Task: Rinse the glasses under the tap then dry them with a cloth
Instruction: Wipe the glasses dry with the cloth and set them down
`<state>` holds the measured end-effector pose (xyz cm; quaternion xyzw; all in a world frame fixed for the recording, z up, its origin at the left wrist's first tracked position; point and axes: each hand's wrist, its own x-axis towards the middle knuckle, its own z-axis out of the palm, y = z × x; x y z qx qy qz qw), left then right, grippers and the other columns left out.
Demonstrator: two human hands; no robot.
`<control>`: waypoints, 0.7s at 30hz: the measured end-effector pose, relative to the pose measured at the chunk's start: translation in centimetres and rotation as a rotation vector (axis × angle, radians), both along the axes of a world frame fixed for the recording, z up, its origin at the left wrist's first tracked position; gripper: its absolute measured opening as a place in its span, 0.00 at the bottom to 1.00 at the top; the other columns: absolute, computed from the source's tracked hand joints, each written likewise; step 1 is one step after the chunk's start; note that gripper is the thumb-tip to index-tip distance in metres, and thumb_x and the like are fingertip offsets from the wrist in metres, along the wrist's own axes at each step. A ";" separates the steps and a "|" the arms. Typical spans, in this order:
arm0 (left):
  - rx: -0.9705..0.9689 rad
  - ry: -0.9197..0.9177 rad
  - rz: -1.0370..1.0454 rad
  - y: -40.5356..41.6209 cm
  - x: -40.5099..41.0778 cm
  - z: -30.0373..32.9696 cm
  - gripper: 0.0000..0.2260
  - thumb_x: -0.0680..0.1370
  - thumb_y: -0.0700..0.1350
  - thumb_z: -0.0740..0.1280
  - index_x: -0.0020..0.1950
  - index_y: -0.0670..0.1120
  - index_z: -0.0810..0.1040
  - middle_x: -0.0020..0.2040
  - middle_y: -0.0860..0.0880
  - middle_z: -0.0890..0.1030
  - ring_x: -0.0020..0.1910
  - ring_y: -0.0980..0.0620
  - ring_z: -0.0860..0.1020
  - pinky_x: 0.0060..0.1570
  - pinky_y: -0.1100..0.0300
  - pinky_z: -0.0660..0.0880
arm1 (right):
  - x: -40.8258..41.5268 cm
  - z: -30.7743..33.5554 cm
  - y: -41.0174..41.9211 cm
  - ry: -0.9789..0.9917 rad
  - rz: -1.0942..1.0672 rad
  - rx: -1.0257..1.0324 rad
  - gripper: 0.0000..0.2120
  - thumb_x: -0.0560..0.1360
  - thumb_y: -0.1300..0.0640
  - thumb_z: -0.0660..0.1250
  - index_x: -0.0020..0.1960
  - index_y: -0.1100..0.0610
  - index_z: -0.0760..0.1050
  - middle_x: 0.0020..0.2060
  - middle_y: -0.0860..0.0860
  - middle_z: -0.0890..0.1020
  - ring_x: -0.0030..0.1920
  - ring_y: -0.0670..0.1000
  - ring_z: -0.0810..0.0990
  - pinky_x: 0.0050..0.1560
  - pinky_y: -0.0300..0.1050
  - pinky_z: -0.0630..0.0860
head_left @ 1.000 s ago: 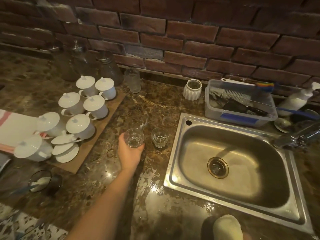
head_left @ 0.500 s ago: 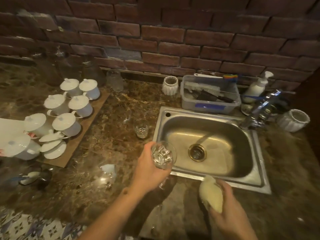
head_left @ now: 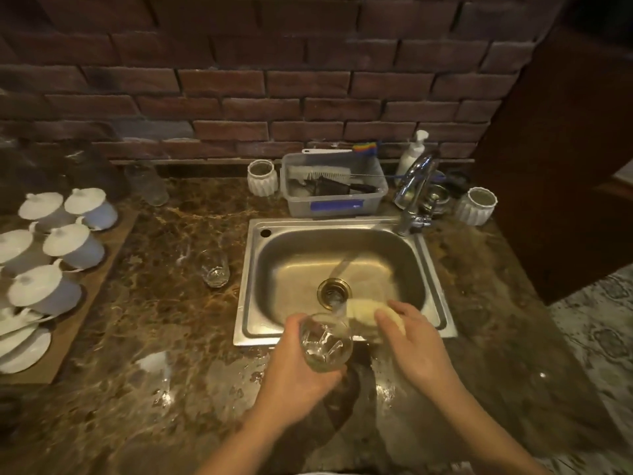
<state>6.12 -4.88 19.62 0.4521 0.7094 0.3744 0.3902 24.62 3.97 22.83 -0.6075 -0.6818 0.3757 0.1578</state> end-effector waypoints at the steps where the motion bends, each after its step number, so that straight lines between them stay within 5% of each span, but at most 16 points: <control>1: -0.001 0.001 -0.003 -0.1 0.1 0.1 0.35 0.64 0.46 0.84 0.61 0.59 0.67 0.54 0.61 0.79 0.52 0.74 0.75 0.46 0.79 0.70 | 0.0 0.5 0.1 0.139 -0.106 -0.060 0.16 0.83 0.43 0.60 0.55 0.49 0.83 0.56 0.46 0.84 0.59 0.49 0.81 0.54 0.40 0.75; 4: 0.013 0.010 -0.013 -0.2 0.2 0.0 0.35 0.62 0.52 0.86 0.59 0.62 0.68 0.54 0.61 0.78 0.53 0.72 0.75 0.47 0.77 0.71 | -0.1 1.3 0.1 0.503 -0.267 -0.281 0.15 0.83 0.46 0.61 0.54 0.51 0.85 0.45 0.47 0.89 0.48 0.46 0.87 0.44 0.37 0.78; 7: 0.048 0.040 -0.022 -0.1 0.1 0.7 0.36 0.61 0.56 0.85 0.62 0.62 0.69 0.55 0.62 0.78 0.54 0.72 0.74 0.48 0.76 0.71 | -0.3 1.0 -0.6 0.740 -0.271 -0.391 0.17 0.83 0.46 0.62 0.62 0.54 0.82 0.55 0.54 0.87 0.57 0.54 0.85 0.64 0.58 0.77; 10: 0.108 0.106 -0.022 0.1 -0.4 1.1 0.41 0.60 0.62 0.84 0.67 0.58 0.69 0.59 0.61 0.77 0.58 0.69 0.74 0.53 0.77 0.69 | -0.3 1.3 -1.0 0.872 -0.221 -0.444 0.19 0.82 0.47 0.62 0.66 0.57 0.80 0.59 0.59 0.85 0.62 0.60 0.83 0.70 0.64 0.71; 14: 0.166 0.131 -0.034 0.5 -0.9 2.4 0.40 0.58 0.68 0.81 0.65 0.60 0.70 0.59 0.62 0.77 0.58 0.67 0.75 0.54 0.72 0.72 | -0.5 2.2 -1.0 0.830 -0.110 -0.456 0.23 0.81 0.42 0.61 0.66 0.56 0.80 0.58 0.58 0.85 0.61 0.59 0.83 0.69 0.64 0.72; 18: 0.245 0.075 -0.074 1.0 -0.9 4.5 0.39 0.56 0.68 0.82 0.63 0.61 0.72 0.58 0.61 0.79 0.57 0.62 0.78 0.53 0.70 0.74 | -1.0 3.4 -1.1 0.525 0.150 -0.303 0.27 0.79 0.31 0.51 0.61 0.42 0.82 0.62 0.41 0.83 0.65 0.43 0.79 0.71 0.53 0.70; 21: 0.277 0.165 -0.180 1.2 -1.1 5.8 0.38 0.56 0.66 0.82 0.62 0.65 0.70 0.58 0.67 0.74 0.59 0.63 0.76 0.54 0.72 0.72 | -0.9 4.6 -0.2 0.459 0.192 -0.242 0.16 0.78 0.38 0.64 0.52 0.44 0.86 0.62 0.39 0.80 0.64 0.40 0.77 0.71 0.52 0.71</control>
